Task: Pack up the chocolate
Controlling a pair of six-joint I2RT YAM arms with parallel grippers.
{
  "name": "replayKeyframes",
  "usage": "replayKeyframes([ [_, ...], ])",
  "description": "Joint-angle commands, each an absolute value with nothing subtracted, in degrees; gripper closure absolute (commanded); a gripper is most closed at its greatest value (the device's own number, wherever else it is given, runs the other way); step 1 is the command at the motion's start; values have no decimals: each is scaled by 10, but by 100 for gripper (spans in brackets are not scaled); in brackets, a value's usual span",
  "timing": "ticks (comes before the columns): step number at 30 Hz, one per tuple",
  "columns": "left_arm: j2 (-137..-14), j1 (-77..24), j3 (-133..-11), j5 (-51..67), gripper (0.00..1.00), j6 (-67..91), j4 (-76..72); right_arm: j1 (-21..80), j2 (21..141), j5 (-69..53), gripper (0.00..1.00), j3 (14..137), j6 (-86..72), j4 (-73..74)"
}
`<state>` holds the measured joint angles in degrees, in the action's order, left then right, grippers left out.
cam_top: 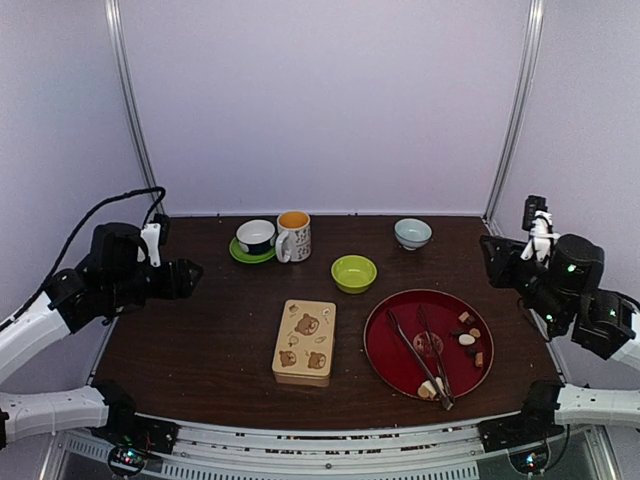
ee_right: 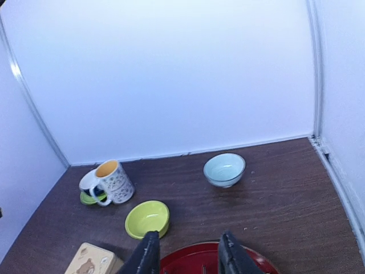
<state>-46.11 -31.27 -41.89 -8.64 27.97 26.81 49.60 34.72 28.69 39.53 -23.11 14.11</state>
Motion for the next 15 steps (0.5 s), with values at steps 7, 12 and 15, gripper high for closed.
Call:
replayKeyframes([
  [7,-501,-301,-507,-206,2,170,249,485,362,447,2,404,-125,141],
  [12,-525,-267,-502,-226,2,140,209,462,398,430,0,347,-34,46],
  [15,-541,-200,-496,-180,2,158,187,427,402,403,0,306,-10,-42],
])
